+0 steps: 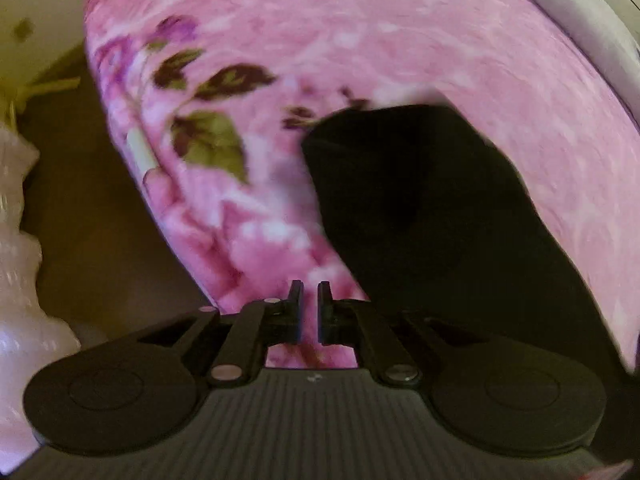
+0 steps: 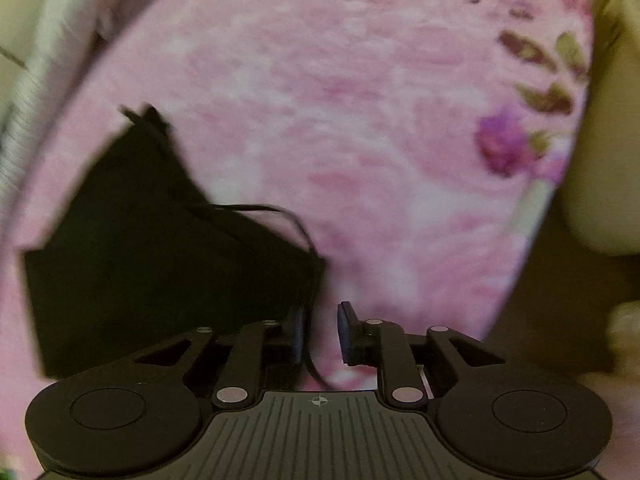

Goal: Fold clothes

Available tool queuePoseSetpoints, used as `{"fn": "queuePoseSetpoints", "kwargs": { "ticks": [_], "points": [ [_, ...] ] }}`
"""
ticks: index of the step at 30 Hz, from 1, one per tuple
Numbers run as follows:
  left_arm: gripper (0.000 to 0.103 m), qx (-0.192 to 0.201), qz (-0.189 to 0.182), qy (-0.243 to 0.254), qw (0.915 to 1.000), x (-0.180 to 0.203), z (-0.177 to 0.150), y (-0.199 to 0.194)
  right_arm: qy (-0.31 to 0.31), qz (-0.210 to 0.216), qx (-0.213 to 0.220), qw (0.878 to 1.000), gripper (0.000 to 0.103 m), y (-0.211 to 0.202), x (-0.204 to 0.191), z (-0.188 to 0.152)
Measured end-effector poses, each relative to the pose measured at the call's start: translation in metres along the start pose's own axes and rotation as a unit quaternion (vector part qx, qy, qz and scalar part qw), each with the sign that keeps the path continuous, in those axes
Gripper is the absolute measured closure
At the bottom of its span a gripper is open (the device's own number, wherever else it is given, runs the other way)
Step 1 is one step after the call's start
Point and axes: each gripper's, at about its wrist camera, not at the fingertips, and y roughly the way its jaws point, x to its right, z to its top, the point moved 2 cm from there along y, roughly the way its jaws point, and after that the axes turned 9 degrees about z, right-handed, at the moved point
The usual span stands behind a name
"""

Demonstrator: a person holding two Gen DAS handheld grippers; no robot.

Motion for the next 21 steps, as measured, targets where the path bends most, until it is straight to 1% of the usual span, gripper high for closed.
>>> {"fn": "queuePoseSetpoints", "kwargs": {
  "ticks": [2,3,4,5,7,8,9,12,15,17,18,19,20,21],
  "points": [
    [0.101,0.012,-0.061,0.029,0.9976,0.021,-0.002,-0.019,-0.016,-0.016,0.024,0.999,0.083,-0.007,-0.001,0.004],
    [0.1,0.011,-0.093,0.048,0.9945,0.037,-0.003,-0.026,-0.017,-0.021,0.033,0.999,0.083,-0.01,-0.001,0.006],
    [0.096,0.007,-0.124,0.069,0.9898,0.055,-0.003,-0.031,-0.013,-0.017,0.042,0.999,0.083,-0.012,-0.003,0.009],
    [0.091,0.004,-0.156,0.089,0.9837,0.073,-0.004,-0.036,-0.013,-0.004,0.041,0.999,0.083,-0.011,-0.008,0.009],
    [0.09,-0.014,-0.215,0.125,0.9684,0.116,-0.008,-0.037,-0.013,0.02,0.04,0.999,0.083,-0.008,-0.018,0.01],
    [0.089,-0.026,-0.244,0.143,0.9588,0.14,-0.012,-0.036,-0.012,0.032,0.038,0.999,0.083,-0.005,-0.023,0.01],
    [0.089,-0.036,-0.265,0.159,0.9505,0.163,-0.018,-0.034,-0.009,0.044,0.03,0.999,0.083,0.0,-0.029,0.007],
    [0.087,-0.061,-0.312,0.204,0.926,0.222,-0.038,-0.029,0.013,0.074,0.01,0.997,0.083,0.017,-0.041,-0.002],
    [0.085,-0.073,-0.337,0.253,0.9039,0.273,-0.056,-0.022,0.047,0.079,-0.006,0.996,0.083,0.029,-0.047,-0.015],
    [0.082,-0.069,-0.346,0.279,0.8931,0.297,-0.06,-0.017,0.056,0.083,0.0,0.995,0.083,0.028,-0.052,-0.021],
    [0.082,-0.066,-0.349,0.292,0.8879,0.309,-0.062,-0.014,0.056,0.085,0.007,0.995,0.081,0.026,-0.055,-0.023],
    [0.082,-0.063,-0.352,0.303,0.8832,0.318,-0.065,-0.014,0.057,0.087,0.014,0.995,0.063,0.025,-0.058,-0.024],
    [0.082,-0.06,-0.354,0.311,0.88,0.326,-0.066,-0.013,0.058,0.091,0.019,0.994,0.048,0.025,-0.06,-0.024],
    [0.082,-0.058,-0.355,0.316,0.8779,0.334,-0.064,-0.012,0.061,0.096,0.022,0.993,0.026,0.026,-0.062,-0.023]
  ]
}}
